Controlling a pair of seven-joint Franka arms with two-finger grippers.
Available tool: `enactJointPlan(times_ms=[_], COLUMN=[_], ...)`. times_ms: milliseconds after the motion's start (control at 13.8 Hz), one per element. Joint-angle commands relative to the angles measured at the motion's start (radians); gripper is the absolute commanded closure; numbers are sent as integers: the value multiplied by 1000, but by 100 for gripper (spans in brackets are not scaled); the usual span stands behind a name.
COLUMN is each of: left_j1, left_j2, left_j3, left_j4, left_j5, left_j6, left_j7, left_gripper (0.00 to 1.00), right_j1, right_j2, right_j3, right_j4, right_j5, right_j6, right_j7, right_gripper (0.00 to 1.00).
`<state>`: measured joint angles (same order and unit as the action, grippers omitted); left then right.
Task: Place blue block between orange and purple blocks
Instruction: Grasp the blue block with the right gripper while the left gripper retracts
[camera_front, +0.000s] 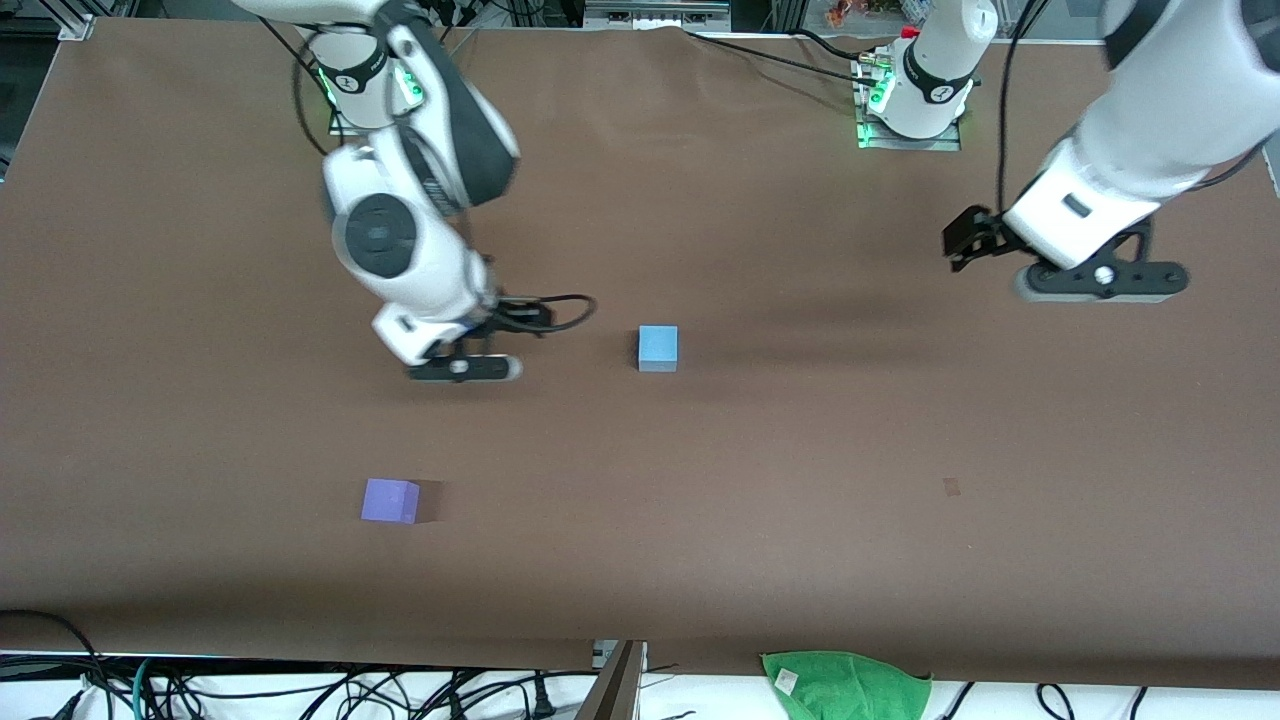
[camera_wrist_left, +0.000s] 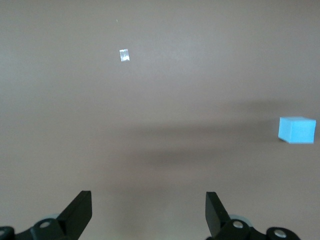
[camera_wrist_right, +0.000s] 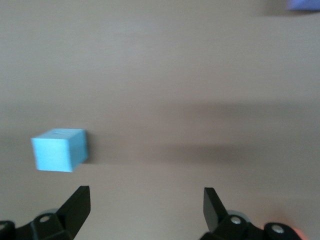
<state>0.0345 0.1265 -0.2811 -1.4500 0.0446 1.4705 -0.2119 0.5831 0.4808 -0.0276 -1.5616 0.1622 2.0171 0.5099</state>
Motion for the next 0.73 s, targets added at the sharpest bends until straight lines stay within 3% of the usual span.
enactJointPlan(times_ms=[0, 145, 291, 436, 655], left_j1=[38, -4, -30, -44, -58], left_j2=[-71, -82, -122, -197, -217], left_j3=[55, 170, 247, 253, 255], left_j4=[-38, -49, -129, -267, -315], left_j5=[-46, -61, -63, -57, -51], left_j6=[-12, -1, 118, 233, 217], left_j7=[176, 271, 301, 284, 163], left_gripper=[0, 0, 0, 0, 0], right_j1=[90, 147, 184, 208, 256], right_j2=[96, 146, 183, 217, 269], right_j3=[-14, -15, -15, -17, -21], right_j4=[29, 31, 29, 31, 35], right_j5=[5, 5, 3, 3, -9], right_j6=[150, 233, 307, 350, 458], right_j7=[157, 202, 251, 283, 340], right_gripper=[0, 0, 0, 0, 0])
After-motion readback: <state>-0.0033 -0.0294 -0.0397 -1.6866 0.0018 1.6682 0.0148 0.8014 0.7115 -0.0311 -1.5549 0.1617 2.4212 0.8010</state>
